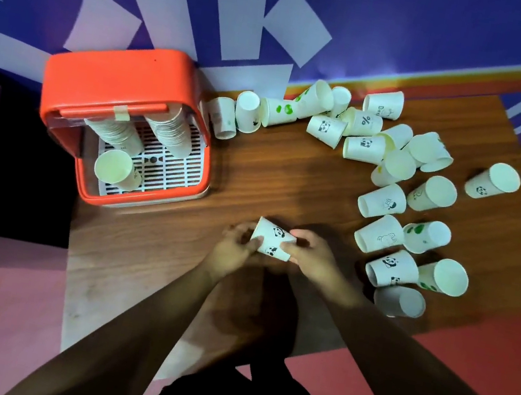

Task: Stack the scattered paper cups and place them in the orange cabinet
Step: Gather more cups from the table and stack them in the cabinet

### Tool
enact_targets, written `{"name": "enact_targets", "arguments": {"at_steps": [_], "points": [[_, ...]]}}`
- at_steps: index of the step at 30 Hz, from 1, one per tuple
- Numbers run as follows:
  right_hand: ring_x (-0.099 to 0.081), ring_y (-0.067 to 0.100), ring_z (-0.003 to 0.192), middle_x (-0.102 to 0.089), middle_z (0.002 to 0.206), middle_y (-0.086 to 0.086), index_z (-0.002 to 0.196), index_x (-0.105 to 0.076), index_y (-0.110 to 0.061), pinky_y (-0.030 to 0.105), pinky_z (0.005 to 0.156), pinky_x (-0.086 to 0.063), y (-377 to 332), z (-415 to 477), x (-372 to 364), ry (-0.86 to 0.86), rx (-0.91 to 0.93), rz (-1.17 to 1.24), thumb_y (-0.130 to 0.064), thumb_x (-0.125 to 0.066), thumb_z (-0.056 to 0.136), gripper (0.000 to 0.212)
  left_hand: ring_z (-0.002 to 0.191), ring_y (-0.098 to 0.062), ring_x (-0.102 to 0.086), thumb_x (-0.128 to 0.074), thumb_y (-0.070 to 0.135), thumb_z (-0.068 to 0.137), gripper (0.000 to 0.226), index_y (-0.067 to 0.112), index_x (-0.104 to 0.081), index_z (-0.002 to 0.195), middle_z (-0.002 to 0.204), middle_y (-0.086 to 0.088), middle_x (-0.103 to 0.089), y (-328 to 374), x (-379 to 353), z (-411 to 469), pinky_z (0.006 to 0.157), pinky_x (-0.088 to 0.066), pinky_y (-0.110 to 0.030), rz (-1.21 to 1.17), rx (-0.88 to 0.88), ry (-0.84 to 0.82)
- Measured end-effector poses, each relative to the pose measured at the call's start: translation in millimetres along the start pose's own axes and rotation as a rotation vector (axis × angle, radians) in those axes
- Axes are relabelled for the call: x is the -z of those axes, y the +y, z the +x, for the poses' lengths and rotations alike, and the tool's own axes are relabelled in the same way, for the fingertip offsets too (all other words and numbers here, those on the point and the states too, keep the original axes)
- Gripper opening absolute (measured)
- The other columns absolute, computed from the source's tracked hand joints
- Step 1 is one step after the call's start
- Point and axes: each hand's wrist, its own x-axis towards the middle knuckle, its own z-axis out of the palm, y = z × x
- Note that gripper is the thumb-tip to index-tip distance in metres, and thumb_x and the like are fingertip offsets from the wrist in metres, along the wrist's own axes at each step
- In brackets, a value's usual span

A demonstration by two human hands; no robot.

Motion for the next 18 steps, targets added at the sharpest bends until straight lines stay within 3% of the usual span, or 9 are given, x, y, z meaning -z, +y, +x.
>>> {"name": "enact_targets", "arguments": {"at_steps": [3, 6, 8, 10, 12, 15, 18], "points": [[-0.066, 0.011, 0.096, -0.069, 0.107, -0.002, 0.108, -0.064, -0.02, 0.029, 0.086, -0.055, -5.8, -2.2, 12.7, -0.001, 0.103, 0.033, -0.013, -0.078, 0.078, 0.034, 0.109, -0.015, -0.066, -0.074, 0.057, 0.067, 0.042, 0.04, -0.064, 0.104, 0.123, -0.009, -0.062, 24.3, 5.0, -4.3, 0.1, -0.053, -0.036, -0.091, -0.072, 0.102], [-0.069, 0.014, 0.099, -0.069, 0.108, -0.004, 0.102, -0.066, -0.023, 0.035, 0.092, -0.056, -13.7, -3.8, 21.8, -0.045, 0.125, 0.196, -0.022, -0.082, 0.073, 0.034, 0.095, -0.011, -0.066, -0.083, 0.03, 0.08, 0.048, 0.019, -0.056, 0.119, 0.114, -0.004, -0.063, 60.8, -1.3, -9.6, 0.083, -0.055, -0.023, -0.316, -0.111, 0.104], [-0.069, 0.019, 0.105, -0.068, 0.114, 0.001, 0.103, -0.065, -0.023, 0.042, 0.096, -0.054, -16.2, -3.2, 25.8, -0.094, 0.134, 0.294, -0.027, -0.083, 0.067, 0.04, 0.094, -0.014, -0.066, -0.082, 0.025, 0.083, 0.054, 0.016, -0.051, 0.125, 0.114, -0.005, -0.063, 76.8, -9.7, -5.4, 0.083, -0.055, -0.026, -0.399, -0.109, 0.084], [-0.067, 0.021, 0.107, -0.064, 0.121, 0.008, 0.107, -0.063, -0.017, 0.042, 0.096, -0.055, -20.7, -2.1, 37.7, -0.139, 0.13, 0.336, -0.017, -0.079, 0.078, 0.033, 0.098, -0.017, -0.067, -0.081, 0.026, 0.084, 0.06, 0.017, -0.046, 0.132, 0.117, -0.008, -0.063, 87.7, -18.1, 1.0, 0.084, -0.055, -0.029, -0.436, -0.119, 0.061], [-0.068, 0.019, 0.106, -0.064, 0.122, 0.008, 0.112, -0.065, -0.017, 0.039, 0.095, -0.056, -25.1, 2.6, 60.3, -0.128, 0.163, 0.27, -0.021, -0.074, 0.086, 0.027, 0.103, -0.018, -0.067, -0.08, 0.023, 0.085, 0.065, 0.018, -0.041, 0.136, 0.12, -0.009, -0.062, 94.1, -24.0, 8.0, 0.085, -0.055, -0.028, -0.454, -0.127, 0.052], [-0.062, 0.015, 0.111, -0.066, 0.118, 0.0, 0.113, -0.065, -0.02, 0.033, 0.1, -0.048, -21.6, 24.8, 108.9, 0.135, 0.262, -0.104, -0.034, -0.069, 0.087, 0.03, 0.119, -0.025, -0.063, -0.085, 0.028, 0.078, 0.079, 0.018, -0.038, 0.141, 0.13, -0.013, -0.061, 99.6, -31.8, 16.8, 0.093, -0.055, -0.033, -0.444, -0.131, 0.038], [-0.055, 0.029, 0.119, -0.059, 0.127, 0.013, 0.126, -0.058, -0.008, 0.036, 0.099, -0.043, -11.6, 51.1, 150.7, 0.424, 0.236, -0.341, -0.029, -0.065, 0.091, 0.042, 0.12, -0.025, -0.063, -0.087, 0.042, 0.064, 0.094, 0.019, -0.039, 0.142, 0.13, -0.012, -0.061, 99.8, -38.2, 22.0, 0.097, -0.055, -0.036, -0.445, -0.122, 0.051]]}}
